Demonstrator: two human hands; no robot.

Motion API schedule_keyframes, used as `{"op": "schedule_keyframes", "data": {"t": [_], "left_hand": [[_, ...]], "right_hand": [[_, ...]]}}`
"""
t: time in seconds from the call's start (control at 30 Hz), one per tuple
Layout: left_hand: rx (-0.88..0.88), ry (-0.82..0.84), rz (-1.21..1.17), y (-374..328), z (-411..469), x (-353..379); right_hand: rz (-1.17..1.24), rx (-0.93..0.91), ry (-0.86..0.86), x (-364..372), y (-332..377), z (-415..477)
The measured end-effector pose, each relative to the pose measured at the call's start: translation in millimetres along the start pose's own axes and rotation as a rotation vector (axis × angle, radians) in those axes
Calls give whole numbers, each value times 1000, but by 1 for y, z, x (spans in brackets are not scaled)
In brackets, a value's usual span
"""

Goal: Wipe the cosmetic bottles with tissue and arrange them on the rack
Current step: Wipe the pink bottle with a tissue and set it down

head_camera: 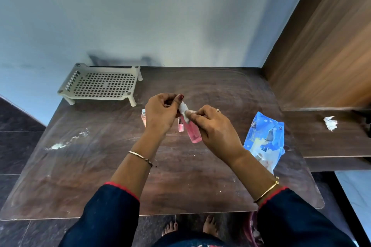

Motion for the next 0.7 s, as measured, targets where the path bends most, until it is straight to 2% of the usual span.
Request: {"op": "schedule_keyframes", "data": {"t": [0.17,0.3,0.57,0.7], "left_hand": [[-55,-55,-24,9,-3,-23],[-65,-18,21,18,-2,-40],[15,80,143,16,-8,-56],[6,107,183,26,-9,-62]], "right_hand": [[-82,-31,93,19,26,-30],[-99,-22,114,25,49,-48],[-231,-45,91,28,75,-13],[-240,-13,91,37,85,-26]]}}
Point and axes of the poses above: each hand's wrist, its own z-axis towards the middle knuckle, its own x-axis out of the palm, y = z × x, the point moved 2 cm from there along z, towards the middle knuckle, and after that the axes turned 1 degree about y, right-handed, at the moved point
